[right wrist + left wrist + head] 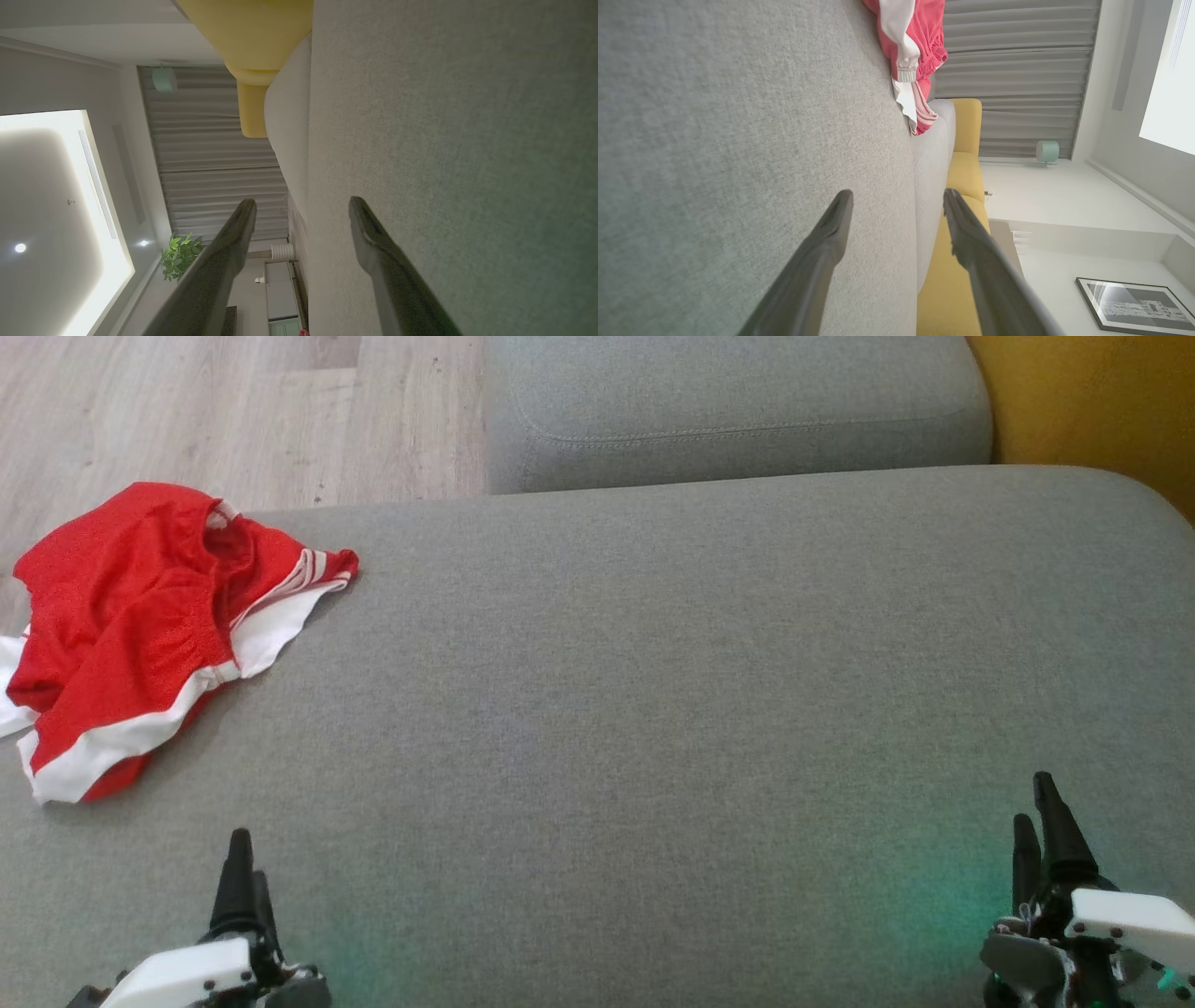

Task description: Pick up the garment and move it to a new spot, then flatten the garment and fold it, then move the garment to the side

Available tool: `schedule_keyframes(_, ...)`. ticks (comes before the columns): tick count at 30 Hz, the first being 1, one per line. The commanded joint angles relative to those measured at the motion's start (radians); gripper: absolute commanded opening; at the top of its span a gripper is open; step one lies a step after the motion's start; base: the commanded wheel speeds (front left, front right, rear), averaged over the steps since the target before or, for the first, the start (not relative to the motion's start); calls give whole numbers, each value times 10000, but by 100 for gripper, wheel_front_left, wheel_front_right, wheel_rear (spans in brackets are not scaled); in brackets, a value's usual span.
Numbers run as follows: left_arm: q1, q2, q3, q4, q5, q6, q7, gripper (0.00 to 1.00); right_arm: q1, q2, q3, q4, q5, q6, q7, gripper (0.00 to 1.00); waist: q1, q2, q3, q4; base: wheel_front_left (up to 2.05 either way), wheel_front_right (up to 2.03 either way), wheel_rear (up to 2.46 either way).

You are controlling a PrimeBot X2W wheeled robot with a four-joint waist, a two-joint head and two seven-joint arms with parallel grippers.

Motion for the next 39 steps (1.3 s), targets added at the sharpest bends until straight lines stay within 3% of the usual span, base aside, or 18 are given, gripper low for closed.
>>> schedule_keyframes(1,-225,28,-46,-443,179,6,-154,100,-260,-21,33,-370,-237,10,-155,100,0,-1,-22,4,0,0,0)
schedule_keyframes(9,-165,30,-145,-788,911,49,-362,100,-218,-26,111,-478,-933,15,-361,100,0,-1,-95,16,0,0,0)
schedule_keyframes(19,-8,34,-362,-1276,2016,206,-658,100,-112,-33,321,-955,-2723,21,-656,100,0,-1,-152,43,0,0,0)
schedule_keyframes(39,391,41,-863,-1608,5386,417,-1252,100,164,-47,852,-1297,-5459,34,-1245,100,0,-1,-212,46,0,0,0)
